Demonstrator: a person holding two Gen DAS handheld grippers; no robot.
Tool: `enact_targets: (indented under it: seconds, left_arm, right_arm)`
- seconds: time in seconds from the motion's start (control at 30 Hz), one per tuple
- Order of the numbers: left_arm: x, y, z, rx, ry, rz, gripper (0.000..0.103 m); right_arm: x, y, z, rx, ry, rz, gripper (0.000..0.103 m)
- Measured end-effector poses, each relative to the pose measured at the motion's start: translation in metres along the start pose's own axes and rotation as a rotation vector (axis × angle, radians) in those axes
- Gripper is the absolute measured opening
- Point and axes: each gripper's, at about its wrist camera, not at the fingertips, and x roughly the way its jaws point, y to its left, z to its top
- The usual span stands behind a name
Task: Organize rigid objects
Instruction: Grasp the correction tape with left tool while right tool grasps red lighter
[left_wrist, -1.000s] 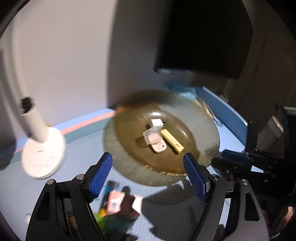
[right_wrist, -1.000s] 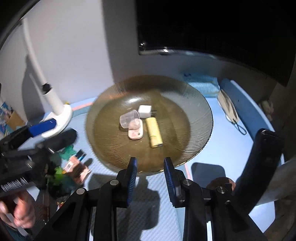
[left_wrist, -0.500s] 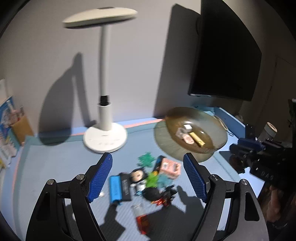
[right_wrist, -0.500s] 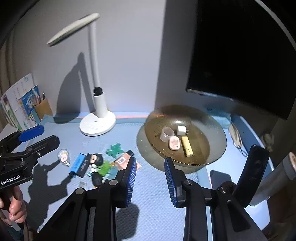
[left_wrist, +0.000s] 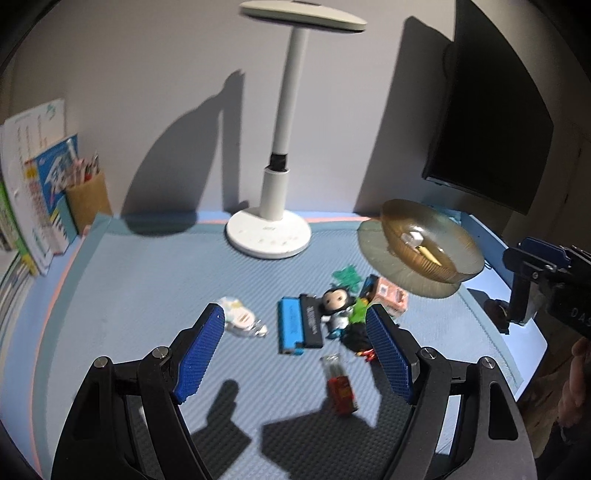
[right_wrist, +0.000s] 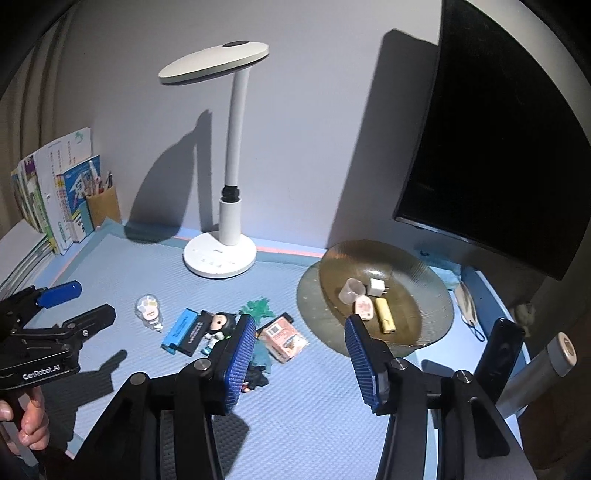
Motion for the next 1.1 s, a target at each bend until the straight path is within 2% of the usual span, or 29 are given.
enact_targets:
  seconds: [0.2, 0.47, 0.6, 0.67, 0.73, 0.83, 1.1]
  left_arm:
    - [0.008, 0.015, -0.015, -0.012, 0.024, 0.030, 0.078]
    - [0.046, 0.026, -0.050, -0.023, 0.110, 0.082, 0.078]
    - [0.065, 0.031, -0.067, -0.028, 0.156, 0.111, 0.078]
    - [0.074, 0.034, -0.077, -0.034, 0.184, 0.116, 0.078]
    - [0.077, 0.034, -0.079, -0.036, 0.208, 0.114, 0.078]
    - [0.075, 0.033, -0.079, -0.032, 0.195, 0.103, 0.078]
    - [0.078, 0.037, -0.078, -0.056, 0.211, 0.098, 0.078]
  right_arm:
    - [0.009, 0.010, -0.004, -0.014, 0.025, 0.011, 0.049]
    - [0.042, 0.011, -0.020, 0.017, 0.104, 0.042, 0.049]
    - [0.073, 0.004, -0.043, 0.074, 0.110, 0.109, 0.065]
    - [0.096, 0.001, -0.062, 0.108, 0.129, 0.162, 0.066]
    - [0.122, -0.002, -0.085, 0.151, 0.175, 0.215, 0.066]
    - [0.143, -0.003, -0.106, 0.194, 0.213, 0.252, 0.066]
    - [0.154, -0.006, -0.109, 0.198, 0.236, 0.247, 0.066]
